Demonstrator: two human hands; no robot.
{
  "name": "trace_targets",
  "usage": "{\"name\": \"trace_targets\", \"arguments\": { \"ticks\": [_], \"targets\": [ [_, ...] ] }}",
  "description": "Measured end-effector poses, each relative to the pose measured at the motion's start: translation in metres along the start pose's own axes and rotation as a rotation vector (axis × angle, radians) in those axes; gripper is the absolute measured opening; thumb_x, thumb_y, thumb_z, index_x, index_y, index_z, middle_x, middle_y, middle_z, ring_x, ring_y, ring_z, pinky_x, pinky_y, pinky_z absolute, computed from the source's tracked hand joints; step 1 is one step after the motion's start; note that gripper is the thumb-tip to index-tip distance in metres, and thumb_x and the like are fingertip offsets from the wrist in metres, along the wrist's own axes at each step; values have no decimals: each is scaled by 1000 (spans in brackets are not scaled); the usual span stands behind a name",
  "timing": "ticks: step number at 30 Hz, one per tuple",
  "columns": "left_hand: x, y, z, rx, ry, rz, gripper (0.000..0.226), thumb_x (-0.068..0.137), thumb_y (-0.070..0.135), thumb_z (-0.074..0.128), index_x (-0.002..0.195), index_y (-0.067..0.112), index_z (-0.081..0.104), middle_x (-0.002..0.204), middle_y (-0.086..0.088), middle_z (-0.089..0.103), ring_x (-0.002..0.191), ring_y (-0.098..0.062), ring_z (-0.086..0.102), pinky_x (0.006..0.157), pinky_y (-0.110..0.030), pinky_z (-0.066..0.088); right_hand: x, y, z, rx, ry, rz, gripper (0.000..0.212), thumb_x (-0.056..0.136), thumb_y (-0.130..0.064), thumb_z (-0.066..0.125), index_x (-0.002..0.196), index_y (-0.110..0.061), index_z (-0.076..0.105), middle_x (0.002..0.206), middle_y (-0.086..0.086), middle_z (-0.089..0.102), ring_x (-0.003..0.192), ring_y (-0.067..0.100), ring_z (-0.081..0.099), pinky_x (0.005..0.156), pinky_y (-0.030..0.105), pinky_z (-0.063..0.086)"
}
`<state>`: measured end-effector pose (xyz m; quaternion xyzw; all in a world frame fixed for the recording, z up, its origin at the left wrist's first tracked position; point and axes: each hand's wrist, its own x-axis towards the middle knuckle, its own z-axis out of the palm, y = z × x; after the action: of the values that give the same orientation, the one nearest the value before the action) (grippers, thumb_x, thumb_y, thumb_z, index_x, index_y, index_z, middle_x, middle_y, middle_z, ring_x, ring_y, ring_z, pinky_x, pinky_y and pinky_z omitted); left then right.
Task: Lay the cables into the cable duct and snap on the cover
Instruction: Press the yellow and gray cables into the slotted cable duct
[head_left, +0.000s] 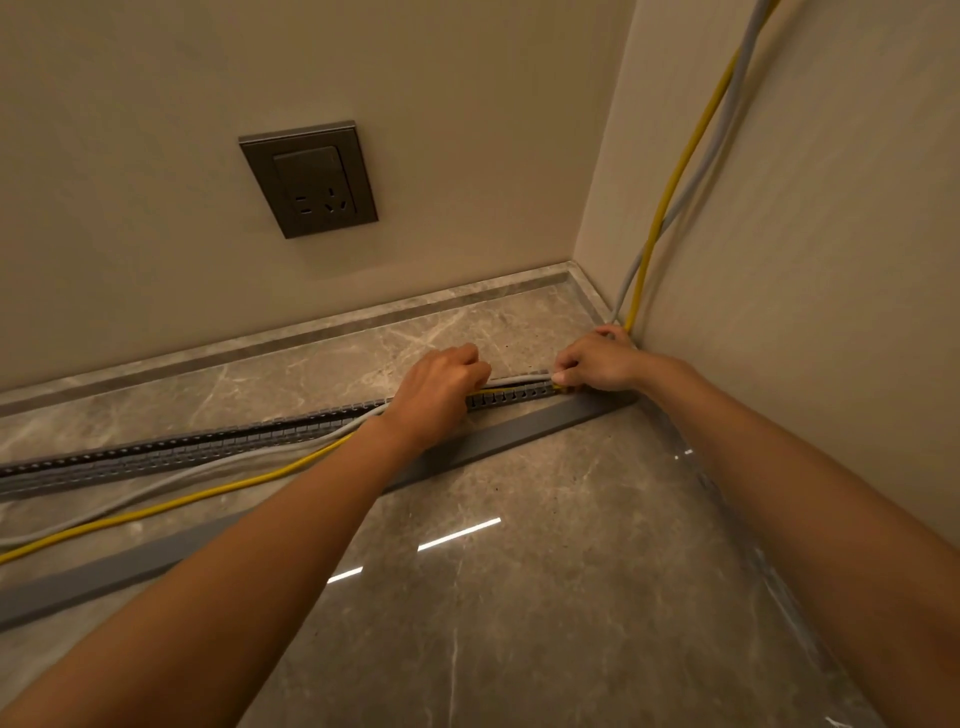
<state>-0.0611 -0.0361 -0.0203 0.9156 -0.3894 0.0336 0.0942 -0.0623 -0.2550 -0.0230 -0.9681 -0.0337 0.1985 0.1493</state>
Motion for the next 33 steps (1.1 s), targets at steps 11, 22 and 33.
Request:
{"name": "trace_targets", "arguments": {
  "ticks": [11, 22, 33],
  "targets": [
    [-20, 1, -1, 224, 44, 279, 20, 57, 9, 85, 70, 7, 69, 66, -8, 66, 50, -20, 60, 44, -23, 48, 2, -14, -2, 5, 31, 122, 30, 86, -29, 56, 61, -25, 39, 84, -1, 60, 100, 18, 53, 101, 37, 19],
    [-16, -4, 5, 86, -91, 66, 30, 86, 9, 49, 113, 4, 61, 106, -16, 66, 98, -31, 57, 78, -37, 46, -2, -19, 6, -114, 217, 148, 12, 84, -29, 59, 91, -20, 64, 109, 6, 62, 112, 22, 48, 105, 37, 21],
    [-20, -2, 2, 67, -120, 59, 36, 87, 9, 49, 123, 8, 55, 115, -14, 64, 107, -29, 54, 85, -38, 45, -19, -19, 7, 161, 188, 67, 15, 76, -4, 69, 91, -4, 70, 85, 4, 62, 97, 24, 60, 88, 31, 44]
  ]
}}
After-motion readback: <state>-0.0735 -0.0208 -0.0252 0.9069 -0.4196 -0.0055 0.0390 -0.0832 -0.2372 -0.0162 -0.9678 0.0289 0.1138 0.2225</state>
